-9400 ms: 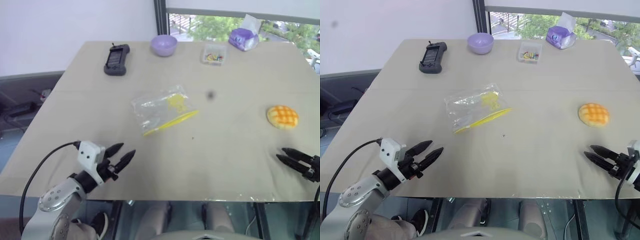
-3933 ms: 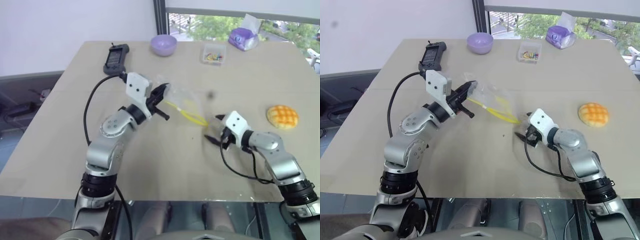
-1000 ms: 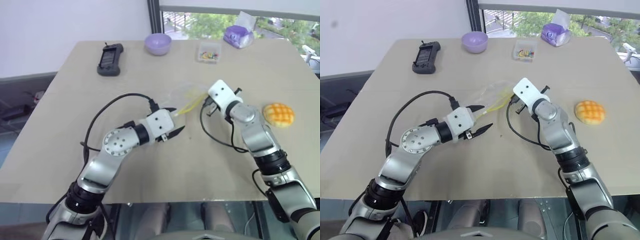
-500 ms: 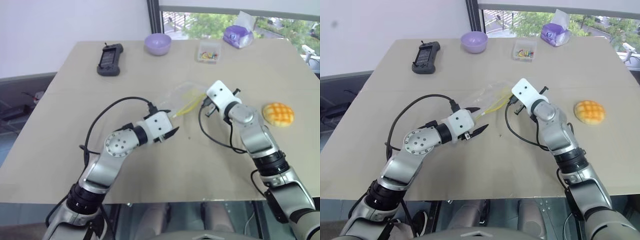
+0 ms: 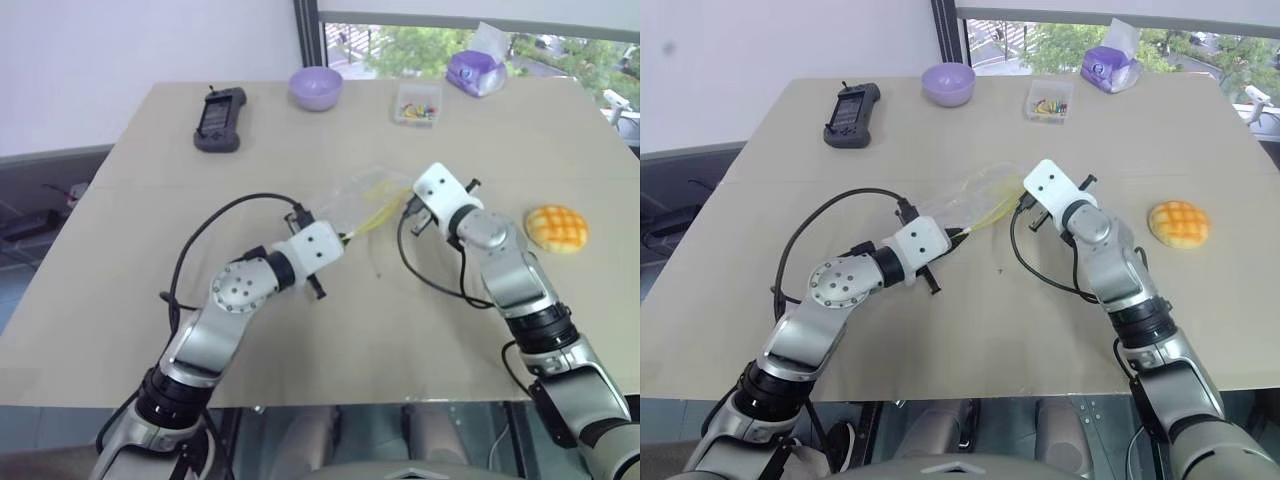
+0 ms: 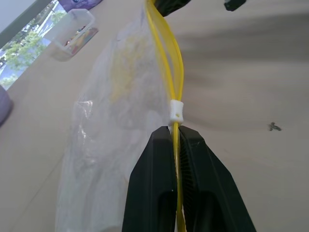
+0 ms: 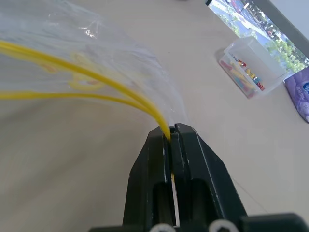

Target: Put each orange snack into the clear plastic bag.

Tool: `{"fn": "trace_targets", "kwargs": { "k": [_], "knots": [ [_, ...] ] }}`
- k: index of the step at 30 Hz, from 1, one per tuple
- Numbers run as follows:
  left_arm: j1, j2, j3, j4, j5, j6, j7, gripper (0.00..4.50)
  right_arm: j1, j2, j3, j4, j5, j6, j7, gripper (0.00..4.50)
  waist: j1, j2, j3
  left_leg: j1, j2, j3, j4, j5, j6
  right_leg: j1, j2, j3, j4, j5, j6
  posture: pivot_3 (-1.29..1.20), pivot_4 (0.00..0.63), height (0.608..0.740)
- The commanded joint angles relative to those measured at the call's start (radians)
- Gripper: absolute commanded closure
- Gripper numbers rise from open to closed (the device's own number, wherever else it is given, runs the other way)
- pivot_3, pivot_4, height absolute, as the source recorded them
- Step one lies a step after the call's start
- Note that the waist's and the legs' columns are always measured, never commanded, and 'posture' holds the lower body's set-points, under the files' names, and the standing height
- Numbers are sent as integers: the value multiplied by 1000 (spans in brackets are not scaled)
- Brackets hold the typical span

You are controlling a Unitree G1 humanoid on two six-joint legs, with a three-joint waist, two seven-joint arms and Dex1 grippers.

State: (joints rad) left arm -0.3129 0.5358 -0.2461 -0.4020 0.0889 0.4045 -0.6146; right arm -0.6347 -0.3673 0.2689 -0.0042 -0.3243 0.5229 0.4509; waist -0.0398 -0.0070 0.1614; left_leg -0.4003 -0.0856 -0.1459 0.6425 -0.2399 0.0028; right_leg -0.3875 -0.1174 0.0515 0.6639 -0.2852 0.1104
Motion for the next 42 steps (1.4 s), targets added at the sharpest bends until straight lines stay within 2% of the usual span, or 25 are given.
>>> {"fn": "trace_targets", "kwargs": {
  "k": [1, 7, 10, 11, 15, 24, 29, 31, 34, 36, 38, 39, 42],
  "knots": [
    [-3, 4, 19, -39, 17, -15, 15, 4291, -3, -1, 2, -55, -8, -1, 0, 4500, 0, 0, 0, 0, 0, 0, 0, 0, 0, 0, 0, 0, 0, 0, 0, 0, 150, 740],
    [-12, 3, 30, -25, 30, -41, 33, 4291, 10, -1, 11, -84, 27, 8, 59, 4500, 0, 0, 0, 0, 0, 0, 0, 0, 0, 0, 0, 0, 0, 0, 0, 0, 150, 740],
    [-6, 7, 29, -19, 35, -53, 30, 4500, 15, -6, 11, -110, 49, 18, 99, 3504, 0, 0, 0, 0, 0, 0, 0, 0, 0, 0, 0, 0, 0, 0, 0, 0, 150, 740],
    [-5, 7, 30, -19, 35, -54, 30, 4500, 17, -10, 10, -116, 53, 8, 105, 2955, 0, 0, 0, 0, 0, 0, 0, 0, 0, 0, 0, 0, 0, 0, 0, 0, 150, 740],
    [-11, 3, 33, -16, 33, -55, 30, 4500, 38, -70, -7, -149, 85, -20, 176, 1395, 2, 0, 0, 0, 0, 0, 0, 0, 0, 0, 0, 0, 0, 0, 0, 0, 150, 740],
    [-18, 6, 35, -6, 33, -66, 25, 4500, 21, -260, -176, -261, 319, 162, 403, 1395, 3, 0, 0, 0, 0, 0, 0, 0, 0, 0, 0, 0, 0, 0, 0, 0, 150, 740],
    [-22, 5, 31, 3, 34, -75, 24, 4500, -34, -268, -253, -263, 420, 257, 404, 1395, 1, 0, 0, 0, 1, 0, 0, 0, 0, 0, 0, 0, 0, 0, 0, 0, 150, 740],
    [-26, 4, 28, 8, 34, -80, 22, 4500, -43, -232, -276, -277, 473, 302, 385, 1395, 3, 0, 0, 0, 1, 0, 0, 0, 0, 0, 0, 0, 0, 0, 0, 0, 150, 740],
    [-28, 2, 25, 15, 33, -88, 20, 4500, -34, -173, -272, -312, 525, 358, 346, 2243, 2, 0, 0, -1, 1, 0, 0, 0, 0, 0, -1, 0, -1, 0, 0, 0, 150, 740],
    [-29, 1, 25, 19, 33, -91, 20, 4500, -19, -139, -254, -334, 549, 378, 327, 3035, 3, 0, 0, -1, 1, 0, 0, 0, 0, 0, -1, 0, 0, 0, 0, 0, 150, 740],
    [-30, 1, 25, 20, 33, -93, 20, 4500, -11, -118, -244, -349, 574, 396, 316, 4076, 4, 0, 0, -1, 1, 0, 0, 0, 0, 0, -1, 0, 0, 0, 0, 0, 150, 740],
    [-31, 0, 25, 20, 33, -93, 21, 4500, -9, -99, -239, -354, 589, 406, 306, 4347, 4, 0, 0, -1, 1, 0, 0, 0, 0, 0, -1, 0, 0, 0, 0, 0, 150, 740],
    [-32, -2, 26, 19, 32, -91, 21, 4500, -1, -67, -221, -361, 616, 421, 284, 4347, 4, 0, 0, -1, 1, 0, 0, 0, 0, 0, -1, 0, 0, 0, 0, 0, 150, 740]
  ]
}}
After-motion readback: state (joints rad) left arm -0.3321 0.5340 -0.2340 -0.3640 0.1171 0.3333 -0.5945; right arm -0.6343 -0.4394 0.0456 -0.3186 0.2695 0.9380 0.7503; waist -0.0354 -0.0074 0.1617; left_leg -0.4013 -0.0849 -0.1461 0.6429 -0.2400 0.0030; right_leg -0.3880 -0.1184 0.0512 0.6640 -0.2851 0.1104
